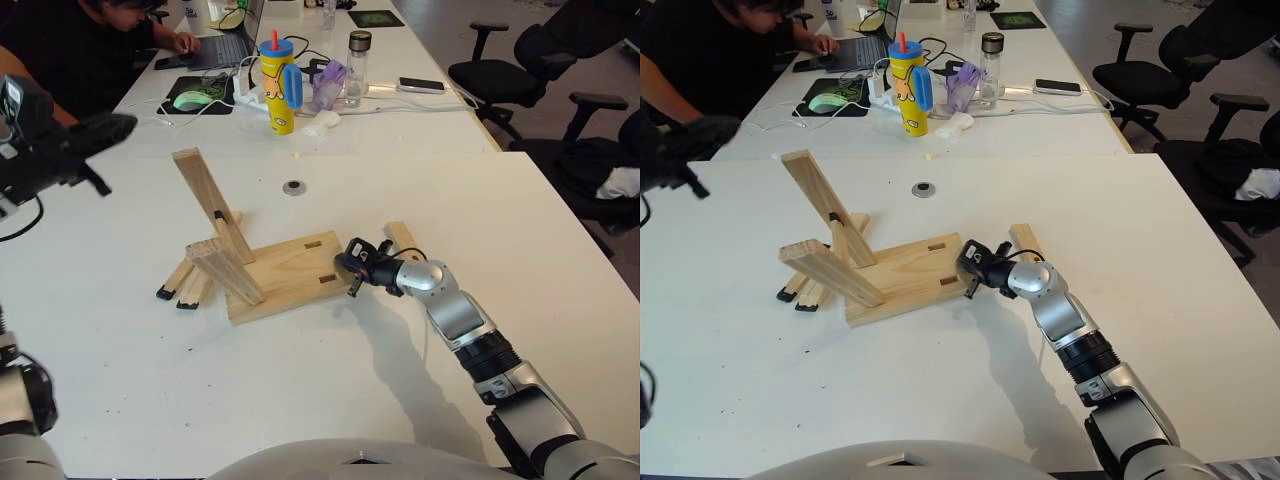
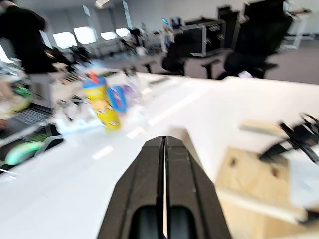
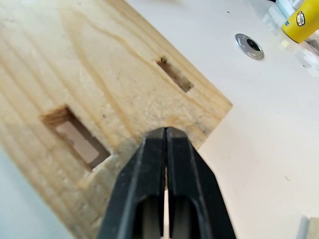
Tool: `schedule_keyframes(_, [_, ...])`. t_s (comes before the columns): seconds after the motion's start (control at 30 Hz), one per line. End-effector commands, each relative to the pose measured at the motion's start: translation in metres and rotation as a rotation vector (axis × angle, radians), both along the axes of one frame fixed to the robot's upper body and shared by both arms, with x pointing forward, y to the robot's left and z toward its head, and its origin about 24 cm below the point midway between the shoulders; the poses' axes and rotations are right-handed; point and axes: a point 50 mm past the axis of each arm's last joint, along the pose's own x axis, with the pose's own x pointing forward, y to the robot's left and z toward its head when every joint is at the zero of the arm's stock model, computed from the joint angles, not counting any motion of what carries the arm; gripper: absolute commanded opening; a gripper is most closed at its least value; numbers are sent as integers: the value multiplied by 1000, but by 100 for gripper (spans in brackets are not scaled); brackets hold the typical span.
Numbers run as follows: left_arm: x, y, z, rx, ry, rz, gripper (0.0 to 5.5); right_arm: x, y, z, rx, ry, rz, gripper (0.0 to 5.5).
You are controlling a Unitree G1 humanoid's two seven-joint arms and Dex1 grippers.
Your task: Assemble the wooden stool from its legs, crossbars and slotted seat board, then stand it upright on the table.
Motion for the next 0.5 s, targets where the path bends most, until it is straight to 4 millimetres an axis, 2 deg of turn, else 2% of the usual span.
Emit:
schedule_keyframes(0.03, [-48,-10,-56,151,371,-337,4,-21,-17,-40,-175,239,39,0])
schedule_keyframes(0.17, [-81,-47,-92,229,526,-595,4,-21,-19,-42,-165,267,28,0])
schedule_keyframes(0.23, [-90,-63,-118,323,577,-639,4,-22,-16,-42,-159,274,34,0])
schedule_keyframes(0.3, [-80,-74,-148,446,517,-534,4,-23,-13,-42,-168,287,61,0])
schedule_keyframes(0.37, [-67,-81,-168,572,426,-432,4,-28,-12,-44,-190,313,98,0])
schedule_keyframes(0.43, [-64,-85,-175,631,384,-388,4,-34,-15,-46,-218,343,134,0])
schedule_keyframes(0.5, [-60,-93,-177,620,349,-346,4,-41,-17,-47,-239,377,168,0])
